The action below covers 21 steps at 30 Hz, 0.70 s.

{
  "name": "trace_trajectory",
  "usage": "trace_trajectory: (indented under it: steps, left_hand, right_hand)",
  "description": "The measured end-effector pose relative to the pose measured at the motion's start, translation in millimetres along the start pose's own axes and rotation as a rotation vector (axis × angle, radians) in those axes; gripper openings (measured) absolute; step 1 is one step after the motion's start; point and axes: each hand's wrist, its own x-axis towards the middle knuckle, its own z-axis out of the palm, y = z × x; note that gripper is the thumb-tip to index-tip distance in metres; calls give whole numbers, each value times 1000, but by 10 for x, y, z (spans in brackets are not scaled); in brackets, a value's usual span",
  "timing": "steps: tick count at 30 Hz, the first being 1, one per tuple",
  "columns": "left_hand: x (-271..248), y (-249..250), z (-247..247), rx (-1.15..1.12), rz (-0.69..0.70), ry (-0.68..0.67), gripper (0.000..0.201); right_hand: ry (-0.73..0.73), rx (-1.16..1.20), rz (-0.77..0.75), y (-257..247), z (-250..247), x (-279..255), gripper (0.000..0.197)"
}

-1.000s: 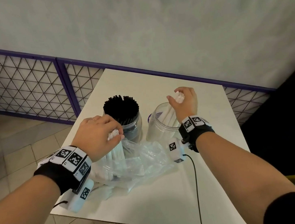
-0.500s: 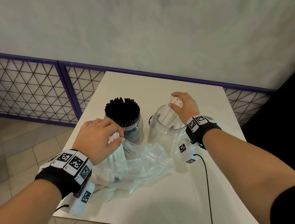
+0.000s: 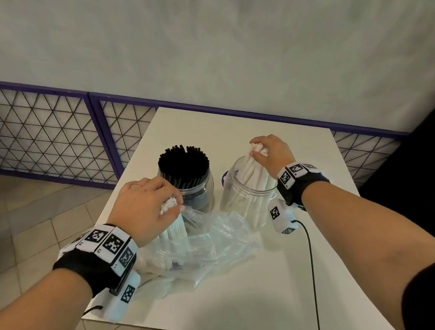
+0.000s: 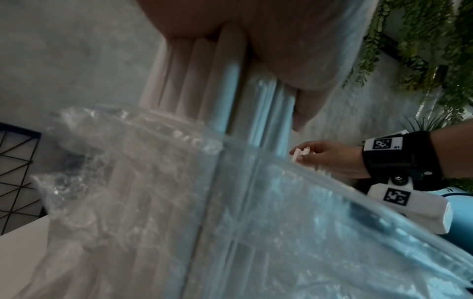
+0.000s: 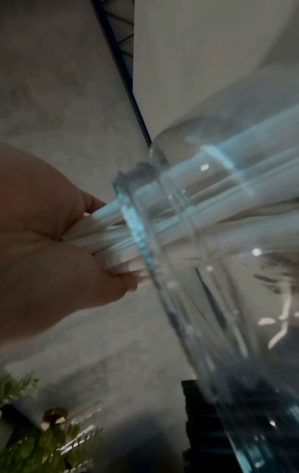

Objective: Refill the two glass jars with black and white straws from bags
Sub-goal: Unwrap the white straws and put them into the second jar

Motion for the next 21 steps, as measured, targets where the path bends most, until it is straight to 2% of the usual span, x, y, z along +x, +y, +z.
trace_trajectory:
  steps: [6, 10, 14, 21]
  left_hand:
    - [-2, 3, -9, -2, -1, 0, 36]
    - [4, -2, -6, 3, -2, -5, 37]
    - [14, 1, -3, 2, -4, -3, 34]
    - [11, -5, 10, -2, -16, -2, 35]
  right_hand:
    - [64, -91, 12, 0, 27, -55, 45]
    - [15, -152, -34, 0, 23, -46, 37]
    - [-28, -76, -65, 2, 41, 27, 25]
    - [-29, -130, -59, 12, 13, 103, 24]
